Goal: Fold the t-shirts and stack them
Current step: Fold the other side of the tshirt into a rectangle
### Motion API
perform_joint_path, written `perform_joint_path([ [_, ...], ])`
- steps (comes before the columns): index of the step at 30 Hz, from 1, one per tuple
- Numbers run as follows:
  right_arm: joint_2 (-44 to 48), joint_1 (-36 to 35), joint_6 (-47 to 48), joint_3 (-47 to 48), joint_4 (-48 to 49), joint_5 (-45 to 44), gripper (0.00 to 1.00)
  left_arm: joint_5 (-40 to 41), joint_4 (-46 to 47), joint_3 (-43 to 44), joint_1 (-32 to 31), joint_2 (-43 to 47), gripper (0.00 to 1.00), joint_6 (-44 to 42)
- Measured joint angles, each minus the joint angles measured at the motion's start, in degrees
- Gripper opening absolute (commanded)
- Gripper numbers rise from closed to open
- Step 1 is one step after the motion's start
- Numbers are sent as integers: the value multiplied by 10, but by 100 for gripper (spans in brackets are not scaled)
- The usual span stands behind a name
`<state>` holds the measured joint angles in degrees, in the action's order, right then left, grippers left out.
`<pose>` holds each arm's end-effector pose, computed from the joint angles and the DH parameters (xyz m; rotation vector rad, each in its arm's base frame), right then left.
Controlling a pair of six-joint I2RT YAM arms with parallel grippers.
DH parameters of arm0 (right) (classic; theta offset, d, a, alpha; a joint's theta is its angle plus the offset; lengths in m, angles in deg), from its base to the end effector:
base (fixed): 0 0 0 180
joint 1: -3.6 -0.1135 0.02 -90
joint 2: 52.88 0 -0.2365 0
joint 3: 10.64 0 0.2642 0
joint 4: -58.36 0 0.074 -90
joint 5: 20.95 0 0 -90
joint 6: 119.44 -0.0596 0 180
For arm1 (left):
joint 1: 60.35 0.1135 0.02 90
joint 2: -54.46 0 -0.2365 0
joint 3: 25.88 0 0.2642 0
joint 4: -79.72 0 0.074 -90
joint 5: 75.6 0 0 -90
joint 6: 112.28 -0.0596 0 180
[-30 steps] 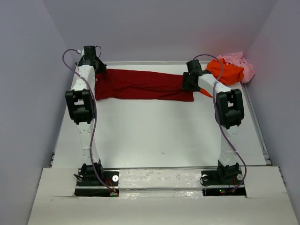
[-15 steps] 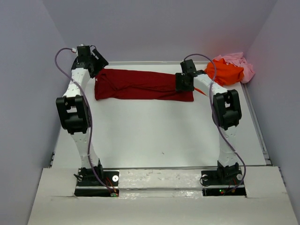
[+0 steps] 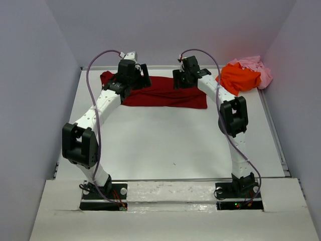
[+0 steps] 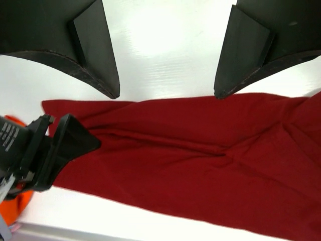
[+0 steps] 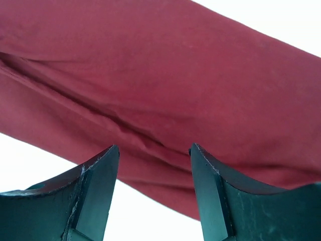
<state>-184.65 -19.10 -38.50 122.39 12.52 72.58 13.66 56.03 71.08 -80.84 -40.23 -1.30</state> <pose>0.4938 0.2105 0.2020 -0.3122 2.3526 0.3421 0.4004 -0.1504 0.3109 0.0003 1.9766 -0.4891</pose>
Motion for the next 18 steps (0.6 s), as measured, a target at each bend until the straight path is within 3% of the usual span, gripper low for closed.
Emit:
perform_joint_path([
  [8,-105,-21,24,84,-30,47,62,52,-21,-10,-65,4,86,-30],
  [16,-119,-46,35,86,-46,57,61,53,-21,-10,-58,7,86,-31],
  [18,-119,-48,38,85,-46,57,56,50,-21,-10,-52,7,86,-31],
])
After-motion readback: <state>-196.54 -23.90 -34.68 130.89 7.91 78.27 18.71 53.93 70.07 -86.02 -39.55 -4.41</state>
